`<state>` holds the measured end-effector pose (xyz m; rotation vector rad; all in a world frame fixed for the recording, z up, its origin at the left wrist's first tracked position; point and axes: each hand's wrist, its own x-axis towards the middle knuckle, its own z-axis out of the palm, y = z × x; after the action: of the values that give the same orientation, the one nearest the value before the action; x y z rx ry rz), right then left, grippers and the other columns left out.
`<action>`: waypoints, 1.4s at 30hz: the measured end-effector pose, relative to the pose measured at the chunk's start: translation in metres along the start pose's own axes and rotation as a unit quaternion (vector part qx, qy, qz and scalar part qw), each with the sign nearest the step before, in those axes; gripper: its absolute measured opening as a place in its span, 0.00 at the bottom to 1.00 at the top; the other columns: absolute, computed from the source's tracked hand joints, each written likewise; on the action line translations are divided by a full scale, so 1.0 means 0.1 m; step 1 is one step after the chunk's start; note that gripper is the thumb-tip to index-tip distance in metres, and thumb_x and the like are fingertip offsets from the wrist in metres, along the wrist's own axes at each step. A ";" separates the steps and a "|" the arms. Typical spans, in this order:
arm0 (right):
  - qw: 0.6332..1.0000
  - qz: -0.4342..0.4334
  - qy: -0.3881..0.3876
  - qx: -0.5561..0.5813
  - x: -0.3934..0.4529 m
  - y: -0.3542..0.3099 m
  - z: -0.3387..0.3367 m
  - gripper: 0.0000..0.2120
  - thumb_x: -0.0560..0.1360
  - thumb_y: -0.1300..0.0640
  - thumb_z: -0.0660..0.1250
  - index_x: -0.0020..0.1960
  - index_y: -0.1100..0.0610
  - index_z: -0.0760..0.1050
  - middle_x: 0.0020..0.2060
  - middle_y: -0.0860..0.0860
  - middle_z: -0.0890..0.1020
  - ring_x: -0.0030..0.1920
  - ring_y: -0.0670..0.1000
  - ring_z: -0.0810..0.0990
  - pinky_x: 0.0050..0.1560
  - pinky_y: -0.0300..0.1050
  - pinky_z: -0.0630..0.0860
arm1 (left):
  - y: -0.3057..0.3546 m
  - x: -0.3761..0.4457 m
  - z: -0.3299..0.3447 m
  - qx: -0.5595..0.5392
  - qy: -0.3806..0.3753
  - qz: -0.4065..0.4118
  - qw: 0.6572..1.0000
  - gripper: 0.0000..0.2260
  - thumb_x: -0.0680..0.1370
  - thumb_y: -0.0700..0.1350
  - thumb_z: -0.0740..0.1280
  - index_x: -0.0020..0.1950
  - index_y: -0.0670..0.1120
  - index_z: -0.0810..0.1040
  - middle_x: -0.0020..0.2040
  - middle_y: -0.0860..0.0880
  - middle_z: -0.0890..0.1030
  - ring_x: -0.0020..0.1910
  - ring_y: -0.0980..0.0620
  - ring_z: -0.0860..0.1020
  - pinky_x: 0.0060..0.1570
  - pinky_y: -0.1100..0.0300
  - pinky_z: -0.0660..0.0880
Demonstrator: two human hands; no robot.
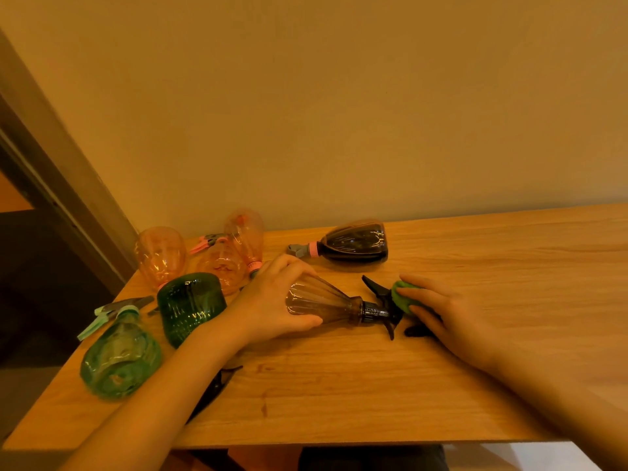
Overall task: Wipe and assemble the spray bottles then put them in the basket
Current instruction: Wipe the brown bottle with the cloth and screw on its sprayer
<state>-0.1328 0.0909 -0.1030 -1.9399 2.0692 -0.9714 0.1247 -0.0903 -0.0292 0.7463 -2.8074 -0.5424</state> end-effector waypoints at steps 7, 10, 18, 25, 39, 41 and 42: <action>0.995 -0.085 0.015 0.047 0.06 -0.38 0.22 0.20 0.78 0.52 0.60 0.70 0.48 0.69 0.72 0.44 0.65 0.71 0.44 0.65 0.69 0.42 0.65 | -0.01 -0.01 0.00 -0.002 0.008 0.005 1.000 0.34 0.61 0.70 0.65 0.64 0.60 0.67 0.60 0.62 0.63 0.62 0.59 0.63 0.59 0.60 0.64; 0.994 -0.109 -0.024 -0.002 0.05 -0.37 0.29 0.23 0.78 0.49 0.60 0.73 0.44 0.64 0.75 0.41 0.59 0.73 0.43 0.60 0.70 0.45 0.65 | -0.01 -0.01 0.01 0.001 0.011 0.006 1.000 0.31 0.66 0.64 0.72 0.65 0.58 0.67 0.60 0.61 0.62 0.63 0.59 0.62 0.59 0.60 0.63; 0.993 -0.117 -0.006 -0.027 -0.08 -0.28 0.20 0.20 0.78 0.48 0.59 0.69 0.48 0.69 0.72 0.43 0.64 0.70 0.45 0.66 0.66 0.43 0.69 | 0.02 0.00 0.00 0.004 0.010 0.004 1.000 0.30 0.68 0.60 0.73 0.66 0.57 0.67 0.61 0.61 0.61 0.63 0.59 0.62 0.58 0.61 0.64; 0.991 -0.118 -0.019 -0.062 -0.20 -0.11 0.08 0.20 0.78 0.46 0.56 0.68 0.48 0.70 0.69 0.44 0.69 0.68 0.45 0.69 0.63 0.50 0.74 | 0.02 0.00 0.01 0.003 0.011 0.005 1.000 0.30 0.68 0.61 0.73 0.66 0.58 0.67 0.60 0.61 0.61 0.63 0.58 0.63 0.59 0.58 0.68; 0.980 -0.169 0.006 -0.104 -0.11 -0.31 0.24 0.19 0.79 0.52 0.59 0.67 0.55 0.72 0.72 0.51 0.66 0.71 0.53 0.66 0.63 0.56 0.74 | 0.09 0.04 -0.03 0.003 -0.004 0.000 1.000 0.29 0.69 0.59 0.73 0.66 0.56 0.67 0.64 0.56 0.64 0.61 0.58 0.63 0.58 0.58 0.70; 0.977 -0.175 -0.003 -0.120 -0.14 -0.28 0.21 0.19 0.79 0.50 0.56 0.67 0.54 0.73 0.71 0.50 0.67 0.71 0.53 0.66 0.63 0.54 0.74 | 0.09 0.05 -0.03 -0.002 -0.008 -0.003 1.000 0.29 0.68 0.60 0.73 0.66 0.57 0.67 0.63 0.58 0.63 0.61 0.58 0.64 0.57 0.58 0.71; 0.975 -0.179 -0.012 -0.128 -0.16 -0.27 0.19 0.19 0.79 0.49 0.55 0.66 0.54 0.73 0.71 0.49 0.68 0.72 0.52 0.66 0.63 0.54 0.74 | 0.08 0.05 -0.03 -0.002 -0.010 -0.003 1.000 0.29 0.68 0.61 0.73 0.66 0.58 0.67 0.61 0.59 0.62 0.61 0.58 0.64 0.57 0.57 0.71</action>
<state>-0.0980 0.0999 -0.1085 -2.5062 1.9526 -0.7608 0.1172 -0.0873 -0.0226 0.7529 -2.8221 -0.5578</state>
